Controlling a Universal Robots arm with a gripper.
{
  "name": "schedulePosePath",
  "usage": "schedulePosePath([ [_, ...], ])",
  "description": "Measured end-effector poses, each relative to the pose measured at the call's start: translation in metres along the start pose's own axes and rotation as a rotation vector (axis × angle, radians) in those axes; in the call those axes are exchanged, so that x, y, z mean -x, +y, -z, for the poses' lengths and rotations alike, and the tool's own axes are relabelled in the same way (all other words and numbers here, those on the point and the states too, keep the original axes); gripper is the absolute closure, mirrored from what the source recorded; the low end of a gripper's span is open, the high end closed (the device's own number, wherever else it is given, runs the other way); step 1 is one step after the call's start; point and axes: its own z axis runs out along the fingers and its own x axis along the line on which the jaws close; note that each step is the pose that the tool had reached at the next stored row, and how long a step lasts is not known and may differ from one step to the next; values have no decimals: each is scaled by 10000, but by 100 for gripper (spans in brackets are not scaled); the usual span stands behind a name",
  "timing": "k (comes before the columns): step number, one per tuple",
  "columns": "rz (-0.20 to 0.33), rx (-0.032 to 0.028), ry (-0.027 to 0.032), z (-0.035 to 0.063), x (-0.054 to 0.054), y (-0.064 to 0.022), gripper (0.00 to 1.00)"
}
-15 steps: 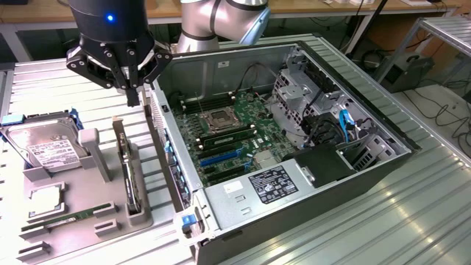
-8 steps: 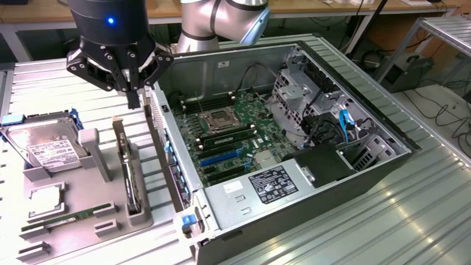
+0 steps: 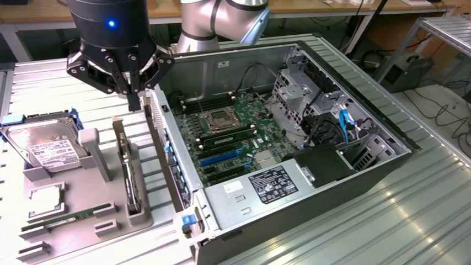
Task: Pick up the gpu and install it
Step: 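Reach for the gpu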
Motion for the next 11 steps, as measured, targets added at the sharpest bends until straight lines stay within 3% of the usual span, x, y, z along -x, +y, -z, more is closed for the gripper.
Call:
schedulePosePath([
  [11, 0, 0, 0, -1, 4, -57, 89],
])
